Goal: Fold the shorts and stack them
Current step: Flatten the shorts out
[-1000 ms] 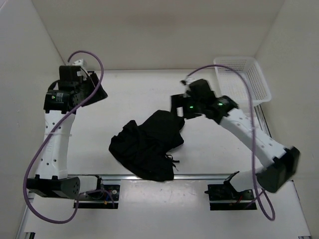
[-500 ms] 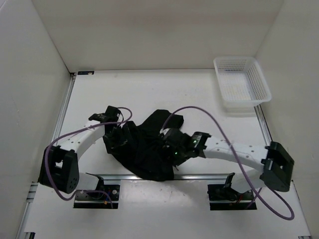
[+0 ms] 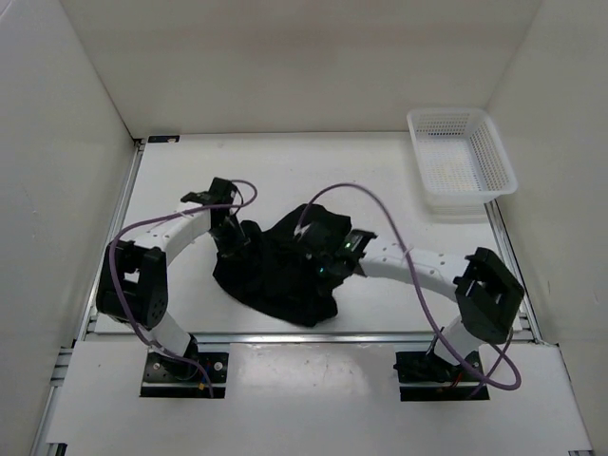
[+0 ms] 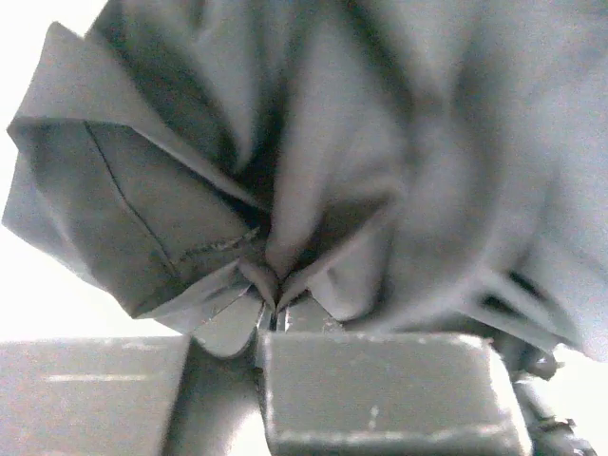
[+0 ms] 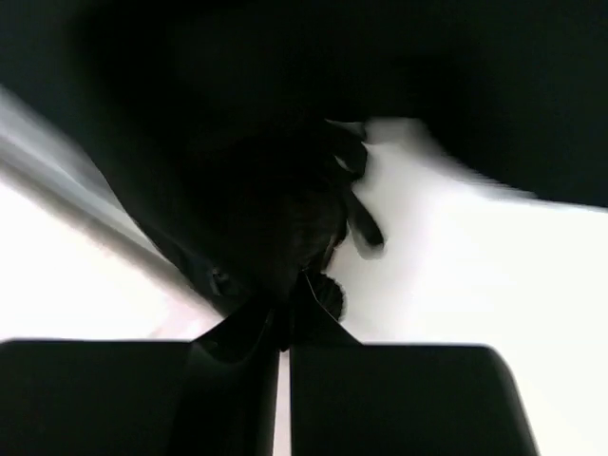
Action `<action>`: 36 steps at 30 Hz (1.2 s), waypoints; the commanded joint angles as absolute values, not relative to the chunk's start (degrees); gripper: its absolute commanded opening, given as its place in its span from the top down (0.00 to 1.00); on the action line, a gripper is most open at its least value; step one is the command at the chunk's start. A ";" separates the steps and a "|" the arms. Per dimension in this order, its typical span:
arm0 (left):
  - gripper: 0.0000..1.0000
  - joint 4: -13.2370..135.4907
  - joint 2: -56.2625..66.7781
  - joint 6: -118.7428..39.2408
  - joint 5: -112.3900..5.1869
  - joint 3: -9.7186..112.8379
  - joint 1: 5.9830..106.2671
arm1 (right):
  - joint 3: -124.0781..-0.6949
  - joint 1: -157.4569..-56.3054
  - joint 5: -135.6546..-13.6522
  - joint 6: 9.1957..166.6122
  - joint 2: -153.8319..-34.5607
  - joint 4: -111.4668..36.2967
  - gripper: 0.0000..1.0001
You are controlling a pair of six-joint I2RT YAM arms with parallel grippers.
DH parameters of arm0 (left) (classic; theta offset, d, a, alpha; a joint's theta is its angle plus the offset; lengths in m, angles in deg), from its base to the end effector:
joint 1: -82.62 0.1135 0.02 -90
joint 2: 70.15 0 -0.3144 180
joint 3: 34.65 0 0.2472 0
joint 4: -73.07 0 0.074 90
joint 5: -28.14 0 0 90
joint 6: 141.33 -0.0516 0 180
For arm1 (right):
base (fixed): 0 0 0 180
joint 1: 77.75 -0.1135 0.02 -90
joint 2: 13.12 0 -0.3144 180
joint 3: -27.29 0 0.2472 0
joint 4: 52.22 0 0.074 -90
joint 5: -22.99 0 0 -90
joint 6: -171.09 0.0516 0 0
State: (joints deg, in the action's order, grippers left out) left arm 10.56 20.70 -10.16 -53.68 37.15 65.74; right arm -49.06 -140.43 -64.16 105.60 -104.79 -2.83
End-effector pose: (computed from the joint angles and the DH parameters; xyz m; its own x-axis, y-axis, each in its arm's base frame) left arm 0.2626 -0.0874 0.2235 -0.9149 -0.4033 -0.0178 -0.3917 0.8975 -0.2026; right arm 0.1497 0.2842 0.2489 -0.7417 -0.5329 -0.4074 -0.6264 0.7675 0.1363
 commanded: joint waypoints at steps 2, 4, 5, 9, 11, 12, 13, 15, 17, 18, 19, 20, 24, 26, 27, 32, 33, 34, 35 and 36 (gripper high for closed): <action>0.90 10.08 22.83 -13.54 -52.63 50.90 67.77 | -58.26 -124.89 -56.82 95.19 -100.04 0.57 1.00; 0.90 7.53 27.03 -14.15 -52.03 63.59 68.82 | -64.15 -117.62 -53.32 91.30 -101.26 2.42 1.00; 0.90 4.39 28.80 -14.68 -51.50 68.81 68.83 | -72.19 -115.39 -52.69 87.54 -102.40 3.47 1.00; 0.90 -6.26 37.33 -15.38 -50.88 97.90 68.83 | -94.99 -106.87 -46.20 84.34 -109.79 10.14 1.00; 0.90 -9.08 39.35 -15.38 -50.35 111.45 69.35 | -104.03 -105.18 -46.18 85.56 -110.32 13.84 1.00; 0.90 -9.61 39.36 -15.38 -49.74 113.93 69.96 | -104.78 -103.96 -47.05 87.14 -109.63 13.85 1.00; 0.90 -9.62 39.36 -15.38 -49.04 114.99 70.75 | -104.79 -103.95 -47.67 88.02 -108.58 13.85 1.00; 0.90 -7.00 34.48 -15.38 -47.89 110.90 71.54 | -101.04 -103.95 -48.20 90.13 -105.25 13.85 0.95; 0.90 -3.31 30.51 -14.86 -47.27 101.01 72.07 | -94.46 -105.08 -48.73 91.64 -101.99 11.06 0.91; 0.90 -2.33 26.83 -14.86 -46.75 97.38 72.08 | -85.54 -107.87 -45.86 92.94 -97.97 9.73 0.86; 0.90 -1.45 24.79 -14.86 -46.75 93.34 72.08 | -80.49 -109.38 -43.92 95.22 -95.76 8.24 0.80; 0.90 -0.66 22.77 -14.86 -47.27 84.33 72.08 | -75.40 -110.96 -41.90 97.15 -91.56 5.88 0.78; 0.35 4.34 14.06 -14.33 -48.15 60.60 69.97 | -51.22 -118.78 -36.60 109.01 -82.13 3.83 0.27; 0.09 6.02 13.17 -14.33 -47.36 54.82 69.97 | -42.15 -118.80 -37.21 116.02 -78.44 3.83 0.16; 0.09 6.03 13.17 -14.33 -48.06 52.10 69.97 | -40.56 -118.28 -38.35 117.64 -77.37 3.83 0.16; 0.26 4.89 13.17 -14.94 -52.71 52.25 69.97 | -39.05 -113.80 -48.68 121.16 -74.64 3.83 0.20; 0.37 4.88 13.17 -14.94 -53.51 52.25 70.75 | -39.05 -113.09 -51.52 121.78 -74.64 3.83 0.24; 0.42 4.88 13.17 -14.94 -54.21 52.25 71.37 | -38.18 -111.87 -54.24 122.48 -74.64 2.96 0.24; 0.48 4.27 13.17 -14.94 -55.00 52.25 72.16 | -36.60 -111.16 -56.79 124.57 -74.64 2.43 0.24; 0.52 4.27 13.17 -14.94 -55.01 51.56 74.08 | -35.54 -110.37 -59.60 125.55 -74.64 0.34 0.24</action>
State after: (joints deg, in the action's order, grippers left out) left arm 3.52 15.61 -14.58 -51.89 50.50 71.07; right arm -36.99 -112.21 -49.89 119.77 -75.20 4.84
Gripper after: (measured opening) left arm 0.503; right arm 0.760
